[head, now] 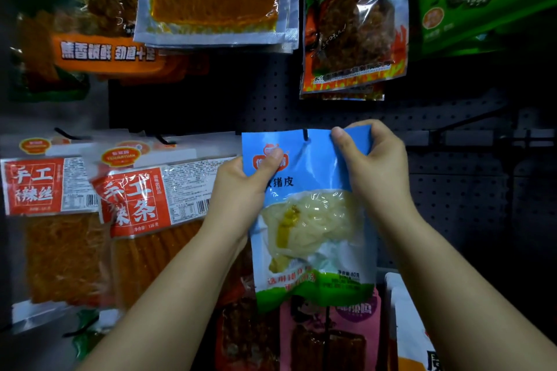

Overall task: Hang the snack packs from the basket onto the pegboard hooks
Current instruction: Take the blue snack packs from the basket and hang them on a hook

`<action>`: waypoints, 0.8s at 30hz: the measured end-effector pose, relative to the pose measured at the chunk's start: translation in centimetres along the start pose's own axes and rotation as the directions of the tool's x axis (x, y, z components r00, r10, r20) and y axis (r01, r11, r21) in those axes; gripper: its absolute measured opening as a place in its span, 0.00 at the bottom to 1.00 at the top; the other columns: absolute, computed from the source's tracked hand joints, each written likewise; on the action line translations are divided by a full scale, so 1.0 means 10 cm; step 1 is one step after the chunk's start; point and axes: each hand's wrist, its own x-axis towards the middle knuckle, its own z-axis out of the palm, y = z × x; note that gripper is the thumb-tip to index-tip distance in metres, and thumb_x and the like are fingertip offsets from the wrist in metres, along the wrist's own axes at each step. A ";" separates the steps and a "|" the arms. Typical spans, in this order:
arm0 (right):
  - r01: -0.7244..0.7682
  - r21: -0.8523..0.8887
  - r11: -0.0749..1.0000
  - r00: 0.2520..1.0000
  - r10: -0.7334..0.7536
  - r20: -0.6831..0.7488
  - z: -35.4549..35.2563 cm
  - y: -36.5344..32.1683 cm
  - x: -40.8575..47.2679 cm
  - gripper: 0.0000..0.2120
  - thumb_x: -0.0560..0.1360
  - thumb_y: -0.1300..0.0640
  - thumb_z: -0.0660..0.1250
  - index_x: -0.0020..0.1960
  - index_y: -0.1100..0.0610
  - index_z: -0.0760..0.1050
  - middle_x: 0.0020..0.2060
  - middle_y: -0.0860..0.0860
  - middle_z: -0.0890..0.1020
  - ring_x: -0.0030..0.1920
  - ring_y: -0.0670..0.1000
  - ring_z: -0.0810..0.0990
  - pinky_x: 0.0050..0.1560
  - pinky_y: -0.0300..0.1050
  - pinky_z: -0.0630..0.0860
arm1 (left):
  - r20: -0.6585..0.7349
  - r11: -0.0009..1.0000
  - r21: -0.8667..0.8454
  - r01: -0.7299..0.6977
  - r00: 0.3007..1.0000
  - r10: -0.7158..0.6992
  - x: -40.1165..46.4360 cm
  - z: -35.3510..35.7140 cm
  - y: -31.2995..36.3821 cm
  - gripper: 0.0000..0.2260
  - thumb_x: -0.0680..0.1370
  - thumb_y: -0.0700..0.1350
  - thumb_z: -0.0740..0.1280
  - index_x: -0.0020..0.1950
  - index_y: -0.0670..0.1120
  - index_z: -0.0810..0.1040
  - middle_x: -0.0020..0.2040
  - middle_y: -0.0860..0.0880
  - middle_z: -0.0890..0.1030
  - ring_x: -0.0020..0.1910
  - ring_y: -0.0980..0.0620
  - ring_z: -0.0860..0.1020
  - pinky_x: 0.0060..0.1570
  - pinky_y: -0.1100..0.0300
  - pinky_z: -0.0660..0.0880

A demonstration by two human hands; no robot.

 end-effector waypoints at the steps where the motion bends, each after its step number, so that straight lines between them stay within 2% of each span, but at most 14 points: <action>1: -0.004 -0.035 0.999 1.000 0.004 0.002 0.01 0.04 0.02 0.08 0.75 0.49 0.67 0.40 0.48 0.72 0.36 0.44 0.78 0.38 0.44 0.78 0.38 0.47 0.75 | 0.008 1.000 0.013 0.004 1.000 -0.004 0.01 0.00 -0.04 0.06 0.73 0.51 0.71 0.38 0.51 0.83 0.40 0.50 0.86 0.41 0.51 0.84 0.44 0.55 0.80; 5: 0.028 -0.210 0.977 0.999 -0.034 -0.023 0.08 0.20 0.11 0.08 0.76 0.47 0.65 0.45 0.50 0.70 0.35 0.43 0.76 0.40 0.49 0.78 0.37 0.48 0.73 | 0.046 0.994 0.076 0.085 0.995 -0.088 -0.01 -0.01 -0.31 0.06 0.74 0.49 0.70 0.48 0.49 0.81 0.44 0.51 0.86 0.43 0.53 0.84 0.43 0.57 0.81; 9: 0.020 -0.389 0.921 0.999 -0.035 -0.032 0.15 0.37 0.24 0.08 0.77 0.46 0.62 0.48 0.50 0.69 0.31 0.44 0.72 0.37 0.53 0.74 0.36 0.45 0.63 | 0.055 0.986 0.106 0.132 0.989 -0.138 0.02 0.01 -0.51 0.05 0.76 0.46 0.69 0.50 0.48 0.80 0.46 0.50 0.85 0.44 0.53 0.84 0.46 0.57 0.80; 12: 0.057 -0.575 0.816 0.997 -0.079 -0.014 0.17 0.47 0.32 0.12 0.79 0.45 0.59 0.54 0.53 0.70 0.34 0.50 0.75 0.37 0.56 0.73 0.37 0.46 0.61 | 0.043 0.972 0.199 0.121 0.990 -0.132 0.10 0.07 -0.59 0.03 0.77 0.48 0.67 0.47 0.50 0.79 0.45 0.50 0.85 0.45 0.50 0.83 0.48 0.52 0.80; 15: 0.129 -0.723 0.679 0.986 -0.165 0.021 0.19 0.56 0.38 0.15 0.80 0.45 0.56 0.57 0.55 0.70 0.36 0.56 0.80 0.37 0.60 0.78 0.33 0.46 0.59 | 0.022 0.957 0.270 0.104 0.993 -0.115 0.16 0.13 -0.62 0.04 0.78 0.50 0.65 0.47 0.51 0.77 0.47 0.49 0.84 0.44 0.51 0.83 0.45 0.52 0.80; 17: 0.118 -0.764 0.634 0.988 -0.154 0.024 0.20 0.60 0.41 0.18 0.80 0.43 0.56 0.58 0.57 0.69 0.38 0.58 0.81 0.38 0.61 0.79 0.29 0.45 0.56 | 0.010 0.952 0.291 0.092 0.995 -0.100 0.17 0.15 -0.63 0.05 0.78 0.51 0.64 0.48 0.51 0.76 0.48 0.49 0.84 0.44 0.50 0.83 0.46 0.51 0.80; 20: -0.016 -0.722 0.692 0.999 -0.013 -0.034 0.21 0.65 0.41 0.24 0.78 0.40 0.56 0.62 0.58 0.68 0.45 0.60 0.82 0.45 0.62 0.79 0.34 0.47 0.61 | -0.005 0.941 0.330 0.071 0.997 -0.074 0.14 0.16 -0.64 0.10 0.78 0.54 0.63 0.51 0.49 0.76 0.47 0.46 0.83 0.45 0.46 0.82 0.48 0.46 0.79; 22: -0.117 -0.608 0.785 0.993 0.101 -0.062 0.18 0.68 0.35 0.26 0.78 0.38 0.56 0.63 0.58 0.67 0.49 0.59 0.81 0.50 0.62 0.78 0.40 0.48 0.64 | -0.026 0.938 0.342 0.055 0.998 -0.048 0.08 0.15 -0.66 0.10 0.78 0.56 0.62 0.48 0.49 0.75 0.46 0.44 0.82 0.42 0.46 0.81 0.43 0.50 0.79; 24: -0.165 -0.486 0.858 0.985 0.166 -0.041 0.13 0.71 0.20 0.25 0.77 0.38 0.57 0.61 0.58 0.67 0.48 0.56 0.80 0.50 0.60 0.77 0.43 0.48 0.65 | -0.036 0.946 0.318 0.062 0.998 -0.053 -0.01 0.14 -0.71 0.09 0.78 0.55 0.63 0.48 0.50 0.75 0.47 0.44 0.82 0.42 0.50 0.80 0.43 0.53 0.77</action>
